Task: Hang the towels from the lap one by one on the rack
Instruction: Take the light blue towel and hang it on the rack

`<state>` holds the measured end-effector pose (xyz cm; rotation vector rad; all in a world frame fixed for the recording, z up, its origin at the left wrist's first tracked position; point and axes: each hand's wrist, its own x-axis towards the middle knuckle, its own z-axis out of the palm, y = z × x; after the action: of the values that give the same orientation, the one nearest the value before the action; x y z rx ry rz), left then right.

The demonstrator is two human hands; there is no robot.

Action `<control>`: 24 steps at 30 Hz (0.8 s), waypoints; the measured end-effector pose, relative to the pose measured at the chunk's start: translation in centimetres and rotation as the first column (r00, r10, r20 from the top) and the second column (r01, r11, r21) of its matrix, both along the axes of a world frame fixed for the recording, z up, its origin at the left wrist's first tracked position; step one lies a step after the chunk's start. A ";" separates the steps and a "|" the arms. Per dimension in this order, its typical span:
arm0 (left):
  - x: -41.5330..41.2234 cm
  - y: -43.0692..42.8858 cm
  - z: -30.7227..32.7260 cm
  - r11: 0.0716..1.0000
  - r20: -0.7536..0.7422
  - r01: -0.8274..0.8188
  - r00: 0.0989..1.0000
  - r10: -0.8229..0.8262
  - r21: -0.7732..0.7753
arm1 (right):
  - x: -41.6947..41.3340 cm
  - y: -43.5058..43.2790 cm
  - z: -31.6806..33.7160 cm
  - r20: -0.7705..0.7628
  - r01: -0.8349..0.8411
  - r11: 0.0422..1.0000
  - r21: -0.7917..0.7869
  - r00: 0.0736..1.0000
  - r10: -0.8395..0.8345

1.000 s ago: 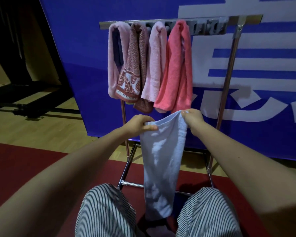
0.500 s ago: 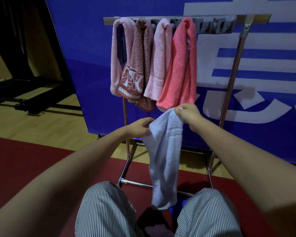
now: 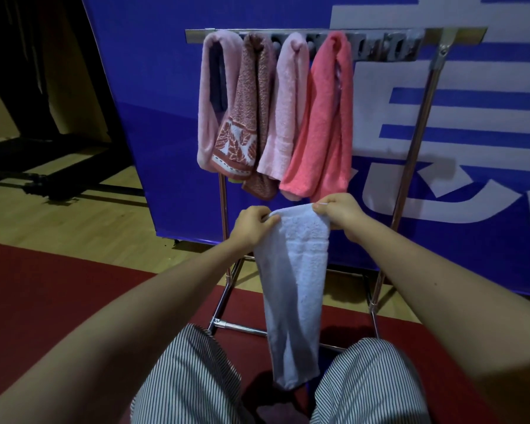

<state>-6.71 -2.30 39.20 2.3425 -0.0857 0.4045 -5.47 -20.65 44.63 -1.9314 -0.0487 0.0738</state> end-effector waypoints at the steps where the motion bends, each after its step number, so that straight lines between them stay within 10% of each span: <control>1: 0.2 -0.3 0.1 0.999 -0.008 -0.044 0.999 0.044 -0.003 | -0.1 0.1 0.0 -0.002 -0.002 1.000 -0.005 1.000 0.002; 10: 2.1 -4.2 1.3 0.761 -0.444 -0.302 0.896 0.021 -0.574 | -1.3 2.0 -0.7 -0.119 -0.168 0.984 0.058 0.978 0.174; 16: 2.2 -3.4 0.2 0.496 -0.385 -0.245 0.901 -0.202 -0.833 | -1.2 2.0 -1.6 -0.199 -0.170 0.976 0.137 0.960 0.195; 24: 0.6 -3.5 0.4 0.577 -0.325 -0.025 0.846 -0.423 -0.817 | -1.0 3.0 -1.0 -0.269 -0.132 0.990 0.039 0.953 0.138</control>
<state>-6.12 -5.79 39.65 1.4166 0.0629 -0.2716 -6.46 -17.67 43.62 -1.8792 0.0014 0.4273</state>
